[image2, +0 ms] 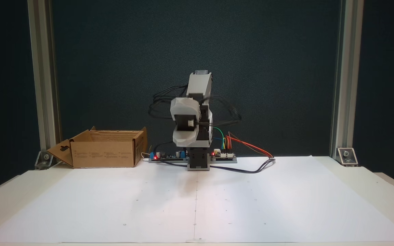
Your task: Grasp a green dice and put it in the bin.
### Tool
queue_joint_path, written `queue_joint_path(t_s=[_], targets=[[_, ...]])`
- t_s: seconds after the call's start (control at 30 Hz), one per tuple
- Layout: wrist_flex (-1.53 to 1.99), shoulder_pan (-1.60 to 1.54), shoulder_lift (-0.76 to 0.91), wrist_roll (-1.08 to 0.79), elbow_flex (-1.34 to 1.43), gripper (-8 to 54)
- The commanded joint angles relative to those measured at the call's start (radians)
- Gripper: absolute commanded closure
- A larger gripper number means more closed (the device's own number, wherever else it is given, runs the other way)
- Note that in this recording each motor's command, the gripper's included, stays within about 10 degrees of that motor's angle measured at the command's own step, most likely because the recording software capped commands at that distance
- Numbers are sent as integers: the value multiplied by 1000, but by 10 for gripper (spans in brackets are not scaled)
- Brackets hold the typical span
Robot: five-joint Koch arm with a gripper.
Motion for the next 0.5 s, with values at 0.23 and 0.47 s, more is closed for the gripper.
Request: queue_joint_path(t_s=[0.23, 0.47], targets=[[-440, -3, 115, 28, 196, 16], [-635, -17, 114, 26, 281, 17]])
